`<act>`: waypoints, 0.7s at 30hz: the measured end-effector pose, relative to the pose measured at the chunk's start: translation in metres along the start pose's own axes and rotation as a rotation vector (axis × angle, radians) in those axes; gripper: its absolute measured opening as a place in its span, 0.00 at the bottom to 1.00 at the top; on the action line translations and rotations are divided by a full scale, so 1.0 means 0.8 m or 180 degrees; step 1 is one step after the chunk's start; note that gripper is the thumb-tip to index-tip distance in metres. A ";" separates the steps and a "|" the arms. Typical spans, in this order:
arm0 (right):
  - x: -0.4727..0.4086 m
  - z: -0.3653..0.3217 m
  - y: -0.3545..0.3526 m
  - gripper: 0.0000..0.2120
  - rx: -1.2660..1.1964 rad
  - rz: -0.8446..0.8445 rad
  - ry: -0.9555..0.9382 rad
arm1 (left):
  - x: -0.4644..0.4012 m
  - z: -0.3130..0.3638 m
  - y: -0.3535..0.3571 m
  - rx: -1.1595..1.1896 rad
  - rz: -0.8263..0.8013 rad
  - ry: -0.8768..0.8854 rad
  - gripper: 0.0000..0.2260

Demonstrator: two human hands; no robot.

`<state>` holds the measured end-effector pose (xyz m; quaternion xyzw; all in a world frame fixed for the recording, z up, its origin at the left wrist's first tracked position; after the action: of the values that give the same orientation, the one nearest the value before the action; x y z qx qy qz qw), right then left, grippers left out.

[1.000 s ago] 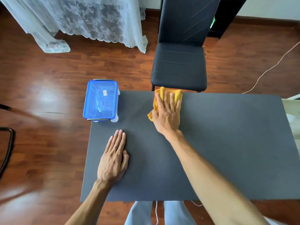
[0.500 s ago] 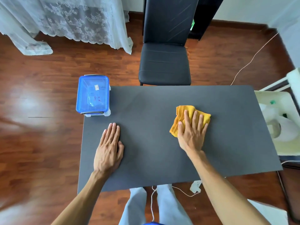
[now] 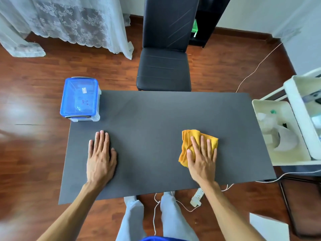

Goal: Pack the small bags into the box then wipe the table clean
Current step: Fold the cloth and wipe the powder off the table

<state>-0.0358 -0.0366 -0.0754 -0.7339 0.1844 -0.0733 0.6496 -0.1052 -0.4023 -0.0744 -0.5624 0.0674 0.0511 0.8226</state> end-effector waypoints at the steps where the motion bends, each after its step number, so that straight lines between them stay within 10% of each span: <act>1: -0.030 0.000 0.001 0.29 0.0014 0.0044 0.0158 | 0.006 0.014 0.004 -0.0110 0.0014 -0.0142 0.28; 10: 0.074 -0.080 0.021 0.28 -0.0621 -0.0267 -0.1833 | 0.048 0.121 0.042 -0.0227 -0.0092 0.0215 0.27; 16: -0.007 0.102 -0.007 0.28 -0.0227 -0.0321 -0.1589 | 0.052 0.138 0.045 -0.0022 0.0178 -0.0466 0.27; 21: -0.087 0.051 -0.001 0.30 -0.0256 -0.0005 -0.0958 | 0.048 0.222 0.072 0.0042 0.0052 -0.0219 0.27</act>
<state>-0.0856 0.0272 -0.0710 -0.7622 0.0872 0.0444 0.6399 -0.0668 -0.2157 -0.0702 -0.5542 0.0440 0.0768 0.8276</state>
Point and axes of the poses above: each hand's wrist, its own x-axis away from the middle knuckle, its own y-axis out of the palm, z = x × y, the point moved 7 cm from there along -x, towards the middle knuckle, and after that the axes turned 13 degrees about z, right-handed, at the moved point
